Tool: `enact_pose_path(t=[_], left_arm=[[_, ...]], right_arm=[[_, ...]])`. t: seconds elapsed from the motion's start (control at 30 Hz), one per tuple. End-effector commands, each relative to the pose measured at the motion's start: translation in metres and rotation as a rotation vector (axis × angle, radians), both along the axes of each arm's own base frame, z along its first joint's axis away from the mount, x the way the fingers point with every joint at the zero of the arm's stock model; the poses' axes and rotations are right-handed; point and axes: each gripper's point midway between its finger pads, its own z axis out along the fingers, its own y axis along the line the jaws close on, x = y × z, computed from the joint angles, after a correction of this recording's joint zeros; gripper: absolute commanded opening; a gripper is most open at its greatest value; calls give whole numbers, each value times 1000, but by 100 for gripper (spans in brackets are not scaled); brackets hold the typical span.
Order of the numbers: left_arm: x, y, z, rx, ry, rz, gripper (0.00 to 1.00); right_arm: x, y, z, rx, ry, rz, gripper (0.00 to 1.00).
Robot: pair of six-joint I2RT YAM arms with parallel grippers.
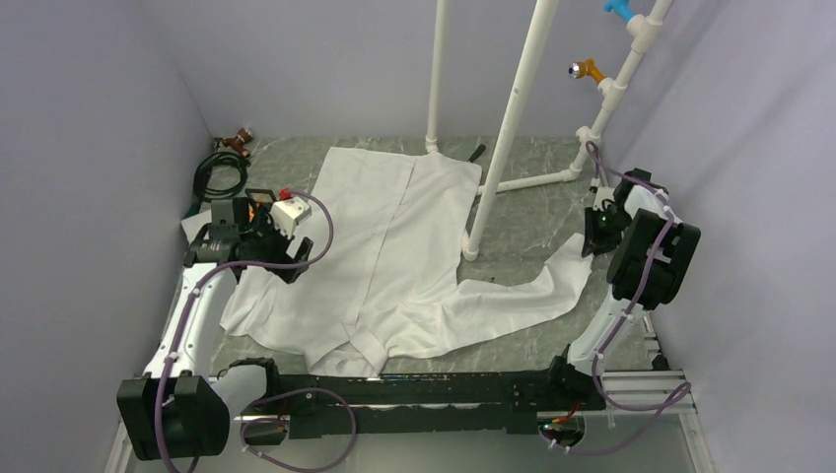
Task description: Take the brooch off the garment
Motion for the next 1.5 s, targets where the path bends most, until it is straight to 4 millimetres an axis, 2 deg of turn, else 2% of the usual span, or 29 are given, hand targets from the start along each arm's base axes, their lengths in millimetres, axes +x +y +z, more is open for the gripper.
enact_pose_path(t=[0.0,0.17,0.23,0.43,0.53,0.6,0.67,0.7,0.77,0.9,1.03,1.13,1.23,1.33,1.47], left_arm=[[2,-4,6,-24,-29,0,99],[-3,-2,-2,3,-25,-20,99],[-6,-1,-5,17,-23,-31,99],[-11,3,-15,69,-20,-70,99],[-14,4,-20,83,-15,-89,99],[-17,3,-23,83,-8,-102,99],[-21,2,-29,86,8,-122,99],[-23,1,-31,87,18,-134,99],[-30,-2,-34,83,36,-168,99],[-57,-32,-43,97,46,-343,99],[-72,-67,-41,75,-2,-467,99],[-80,-103,-35,-26,-4,-521,88],[-105,-143,-39,-78,51,-656,78],[-123,-172,-46,-58,50,-786,75],[-141,-194,-61,26,47,-928,68]], right_arm=[[19,-19,28,-74,-75,9,0],[36,-63,66,-289,-203,23,0],[43,-74,74,-331,-230,27,0],[51,-91,71,-382,-227,8,0],[43,-92,66,-394,-191,19,1],[35,-86,59,-368,-163,35,17],[26,-81,55,-355,-142,42,46],[23,-79,56,-352,-140,38,56],[21,-71,61,-325,-162,39,70],[20,-42,79,-223,-202,52,79],[27,1,98,-97,-260,83,84],[26,40,103,-4,-275,115,85],[18,66,103,56,-261,119,85],[9,76,101,93,-240,99,85],[0,77,103,82,-243,96,85]])
